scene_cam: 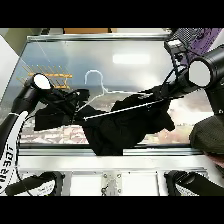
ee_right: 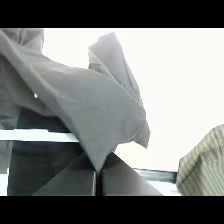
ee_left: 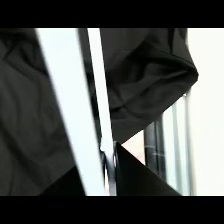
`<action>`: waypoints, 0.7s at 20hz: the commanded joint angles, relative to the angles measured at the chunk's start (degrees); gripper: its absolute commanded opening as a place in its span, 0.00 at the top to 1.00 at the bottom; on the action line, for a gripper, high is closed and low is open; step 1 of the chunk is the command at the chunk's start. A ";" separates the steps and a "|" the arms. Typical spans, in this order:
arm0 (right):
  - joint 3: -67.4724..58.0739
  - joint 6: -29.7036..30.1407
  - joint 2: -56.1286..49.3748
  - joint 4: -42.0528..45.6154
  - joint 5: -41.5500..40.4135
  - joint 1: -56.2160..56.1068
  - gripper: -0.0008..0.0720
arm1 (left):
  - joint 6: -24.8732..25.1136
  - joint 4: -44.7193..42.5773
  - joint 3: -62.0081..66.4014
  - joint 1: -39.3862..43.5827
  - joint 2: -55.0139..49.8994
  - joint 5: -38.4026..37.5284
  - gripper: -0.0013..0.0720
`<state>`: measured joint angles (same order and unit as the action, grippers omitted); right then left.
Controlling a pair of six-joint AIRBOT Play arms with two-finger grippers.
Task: Fold the clothes and pants, and hang the long-sleeved shirts on hangers.
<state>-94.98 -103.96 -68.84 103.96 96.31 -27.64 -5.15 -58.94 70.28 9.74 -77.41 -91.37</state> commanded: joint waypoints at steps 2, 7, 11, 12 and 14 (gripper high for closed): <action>-0.09 -0.35 0.02 0.39 -3.52 0.02 0.96 | 0.17 0.04 0.07 3.13 -1.86 0.81 0.96; -0.09 0.20 0.00 -2.49 -4.63 -0.24 0.96 | -1.70 0.55 0.07 3.19 -3.48 4.22 0.96; -0.09 0.33 -0.07 -2.67 -8.11 -3.04 0.96 | -1.73 0.63 0.07 3.78 -4.20 3.89 0.96; -0.09 0.35 -0.04 -2.64 -8.00 -4.20 0.96 | -1.75 0.61 0.07 3.78 -4.20 4.50 0.96; -0.11 0.33 0.00 -2.62 -7.45 -6.01 0.96 | -1.84 0.59 0.07 3.32 -4.20 5.07 0.96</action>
<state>-95.00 -103.63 -68.86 101.60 89.30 -31.33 -6.61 -58.43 70.30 13.30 -81.43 -87.31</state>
